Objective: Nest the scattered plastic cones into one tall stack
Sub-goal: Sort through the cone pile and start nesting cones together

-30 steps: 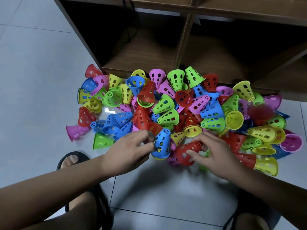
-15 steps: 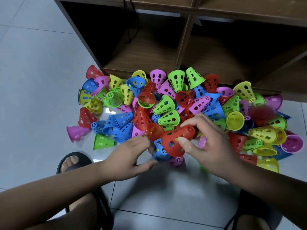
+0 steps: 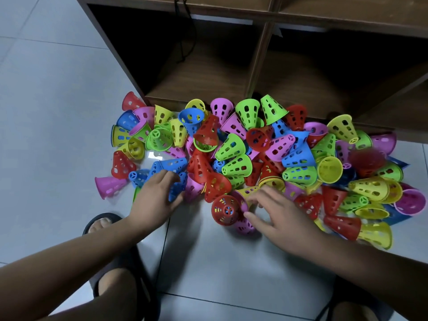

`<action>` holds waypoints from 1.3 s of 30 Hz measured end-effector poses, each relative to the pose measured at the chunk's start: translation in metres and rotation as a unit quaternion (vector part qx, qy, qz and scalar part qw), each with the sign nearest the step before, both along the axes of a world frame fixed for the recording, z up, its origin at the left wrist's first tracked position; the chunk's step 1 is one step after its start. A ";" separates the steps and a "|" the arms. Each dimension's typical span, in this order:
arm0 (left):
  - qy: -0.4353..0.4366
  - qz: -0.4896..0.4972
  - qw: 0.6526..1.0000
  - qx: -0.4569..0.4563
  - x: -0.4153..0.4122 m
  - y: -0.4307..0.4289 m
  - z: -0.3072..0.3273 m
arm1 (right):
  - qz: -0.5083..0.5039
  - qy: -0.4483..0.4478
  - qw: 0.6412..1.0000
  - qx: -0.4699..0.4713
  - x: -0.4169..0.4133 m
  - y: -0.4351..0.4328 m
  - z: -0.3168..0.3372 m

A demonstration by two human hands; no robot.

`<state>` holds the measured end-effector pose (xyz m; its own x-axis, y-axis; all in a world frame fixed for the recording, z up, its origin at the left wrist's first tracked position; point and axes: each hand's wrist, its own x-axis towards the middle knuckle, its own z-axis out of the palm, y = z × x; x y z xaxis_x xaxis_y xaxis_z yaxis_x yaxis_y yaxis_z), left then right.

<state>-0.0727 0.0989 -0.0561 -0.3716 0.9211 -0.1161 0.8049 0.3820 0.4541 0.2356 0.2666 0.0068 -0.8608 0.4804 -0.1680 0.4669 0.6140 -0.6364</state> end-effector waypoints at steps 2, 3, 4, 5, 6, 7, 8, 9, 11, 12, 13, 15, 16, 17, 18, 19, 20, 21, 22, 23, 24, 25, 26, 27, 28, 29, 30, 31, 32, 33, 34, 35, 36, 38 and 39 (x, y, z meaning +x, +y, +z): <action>0.026 0.015 0.999 -0.022 -0.007 -0.001 -0.009 | 0.033 -0.051 0.997 0.043 0.007 -0.003 -0.015; 0.041 0.018 0.999 -0.029 -0.009 -0.001 -0.011 | 0.053 -0.073 0.994 0.063 0.010 -0.004 -0.022; 0.057 0.018 0.998 -0.035 -0.010 0.000 -0.014 | 0.072 -0.092 0.990 0.079 0.013 -0.005 -0.027; 0.072 0.016 0.996 -0.041 -0.010 0.000 -0.015 | 0.090 -0.105 0.986 0.091 0.015 -0.006 -0.031; 0.084 0.014 0.995 -0.048 -0.009 0.000 -0.016 | 0.105 -0.113 0.983 0.099 0.017 -0.006 -0.036; 0.092 0.012 0.994 -0.057 -0.008 0.001 -0.017 | 0.118 -0.119 0.980 0.104 0.018 -0.006 -0.040; 0.096 0.010 0.993 -0.067 -0.008 0.001 -0.018 | 0.130 -0.129 0.978 0.104 0.019 -0.006 -0.044; 0.094 0.010 0.992 -0.079 -0.007 0.001 -0.018 | 0.140 -0.141 0.975 0.101 0.019 -0.007 -0.047; 0.077 0.018 0.992 -0.098 -0.007 0.000 -0.018 | 0.151 -0.162 0.971 0.088 0.019 -0.008 -0.051; 0.066 0.024 0.992 -0.106 -0.007 0.000 -0.018 | 0.152 -0.161 0.971 0.088 0.019 -0.009 -0.052; 0.056 0.031 0.992 -0.113 -0.007 0.000 -0.017 | 0.151 -0.152 0.972 0.097 0.021 -0.009 -0.055; 0.045 0.042 0.991 -0.122 -0.006 0.000 -0.016 | 0.148 -0.141 0.972 0.113 0.023 -0.008 -0.060; 0.043 0.042 0.990 -0.125 -0.006 0.000 -0.015 | 0.148 -0.139 0.972 0.117 0.024 -0.006 -0.062; 0.042 0.042 0.990 -0.130 -0.006 0.000 -0.015 | 0.152 -0.137 0.971 0.122 0.025 -0.005 -0.064; 0.040 0.043 0.989 -0.135 -0.006 0.001 -0.014 | 0.155 -0.135 0.971 0.126 0.026 -0.004 -0.067; 0.036 0.044 0.988 -0.140 -0.007 0.001 -0.014 | 0.156 -0.133 0.970 0.130 0.026 -0.003 -0.068; 0.030 0.046 0.988 -0.142 -0.007 0.002 -0.013 | 0.159 -0.128 0.969 0.137 0.026 -0.002 -0.070; 0.022 0.047 0.989 -0.138 -0.008 0.002 -0.013 | 0.161 -0.121 0.969 0.143 0.027 -0.001 -0.071; 0.014 0.048 0.990 -0.133 -0.009 0.002 -0.012 | 0.159 -0.116 0.970 0.146 0.027 -0.001 -0.071; 0.007 0.048 0.991 -0.127 -0.009 0.001 -0.010 | 0.152 -0.113 0.971 0.145 0.027 0.000 -0.071; 0.003 0.049 0.991 -0.121 -0.009 0.001 -0.009 | 0.143 -0.106 0.974 0.144 0.027 0.002 -0.070; -0.001 0.052 0.992 -0.116 -0.009 0.000 -0.008 | 0.131 -0.099 0.977 0.137 0.028 0.005 -0.068; -0.010 0.057 0.992 -0.112 -0.008 -0.001 -0.006 | 0.114 -0.092 0.982 0.121 0.029 0.007 -0.066; -0.026 0.065 0.992 -0.106 -0.008 -0.002 -0.004 | 0.096 -0.089 0.987 0.096 0.030 0.010 -0.063; -0.045 0.076 0.991 -0.100 -0.007 -0.003 -0.001 | 0.083 -0.085 0.990 0.074 0.031 0.011 -0.060; -0.065 0.087 0.990 -0.094 -0.006 -0.004 0.002 | 0.073 -0.080 0.992 0.060 0.033 0.012 -0.057; -0.080 0.097 0.988 -0.090 -0.005 -0.004 0.006 | 0.066 -0.074 0.994 0.052 0.034 0.013 -0.054; -0.091 0.105 0.987 -0.085 -0.005 -0.004 0.011 | 0.058 -0.070 0.995 0.041 0.036 0.013 -0.050; -0.100 0.110 0.986 -0.079 -0.005 -0.005 0.017 | 0.050 -0.063 0.996 0.032 0.037 0.013 -0.046; -0.111 0.113 0.985 -0.071 -0.004 -0.005 0.023 | 0.040 -0.055 0.997 0.021 0.037 0.013 -0.040; -0.124 0.116 0.984 -0.062 -0.004 -0.005 0.029 | 0.026 -0.044 0.999 0.009 0.037 0.014 -0.034; -0.136 0.119 0.982 -0.051 -0.004 -0.005 0.036 | 0.008 -0.033 0.999 -0.004 0.036 0.016 -0.026; -0.147 0.119 0.981 -0.039 -0.003 -0.004 0.044 | -0.008 -0.021 1.000 -0.014 0.035 0.018 -0.017; -0.166 0.117 0.979 -0.009 0.001 -0.002 0.061 | -0.039 0.002 0.999 -0.020 0.029 0.023 0.002; -0.176 0.114 0.978 0.010 0.003 0.000 0.070 | -0.051 0.013 0.998 -0.018 0.025 0.025 0.011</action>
